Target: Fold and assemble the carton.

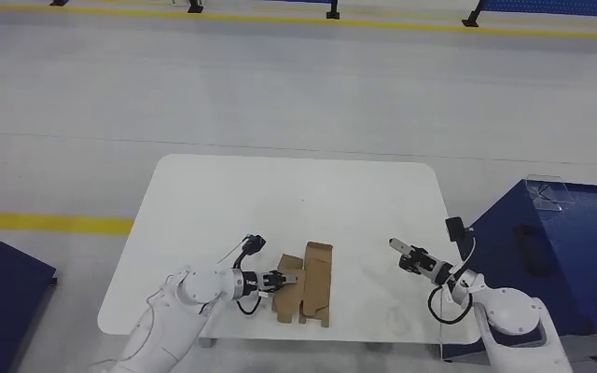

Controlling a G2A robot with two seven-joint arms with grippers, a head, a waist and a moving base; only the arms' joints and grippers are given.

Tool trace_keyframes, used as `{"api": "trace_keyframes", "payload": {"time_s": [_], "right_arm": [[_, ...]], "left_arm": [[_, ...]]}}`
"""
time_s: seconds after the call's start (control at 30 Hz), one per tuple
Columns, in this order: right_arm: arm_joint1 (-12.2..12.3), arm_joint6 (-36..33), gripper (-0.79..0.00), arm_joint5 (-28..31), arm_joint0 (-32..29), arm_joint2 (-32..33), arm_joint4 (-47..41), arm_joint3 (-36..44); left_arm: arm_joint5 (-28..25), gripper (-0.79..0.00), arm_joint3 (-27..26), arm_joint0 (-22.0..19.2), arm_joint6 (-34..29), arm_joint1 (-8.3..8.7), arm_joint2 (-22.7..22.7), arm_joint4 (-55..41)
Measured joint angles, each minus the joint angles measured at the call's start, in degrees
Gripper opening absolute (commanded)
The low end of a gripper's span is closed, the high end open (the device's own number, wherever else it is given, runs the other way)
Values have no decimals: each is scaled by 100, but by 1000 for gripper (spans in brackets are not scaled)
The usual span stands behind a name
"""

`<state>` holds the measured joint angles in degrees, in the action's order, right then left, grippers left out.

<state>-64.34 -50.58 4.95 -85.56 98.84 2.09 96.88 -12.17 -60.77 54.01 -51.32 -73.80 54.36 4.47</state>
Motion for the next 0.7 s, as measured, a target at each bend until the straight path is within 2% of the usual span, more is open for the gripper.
{"api": "trace_keyframes", "payload": {"time_s": [0.13, 0.27, 0.5, 0.63, 0.7], "right_arm": [[0, -3, 0, -5, 1, -1, 1, -3], [0, -2, 0, -3, 1, -1, 2, -2], [-15, -76, 0, -110, -12, -50, -204, 36], [-43, -649, 0, -689, 171, -196, -1648, -76], [-55, -818, 0, -767, 295, -360, -2050, -229]], "left_arm": [[-334, -785, 36, -47, -221, -15, 120, -611], [-422, -785, -375, 129, -213, 42, 391, -1067], [-51, -785, -2082, 930, -142, 241, 969, -1263], [267, -785, -2924, 1381, 16, 322, 1163, -1116], [374, -785, -3107, 1495, 38, 337, 1179, -1125]]}}
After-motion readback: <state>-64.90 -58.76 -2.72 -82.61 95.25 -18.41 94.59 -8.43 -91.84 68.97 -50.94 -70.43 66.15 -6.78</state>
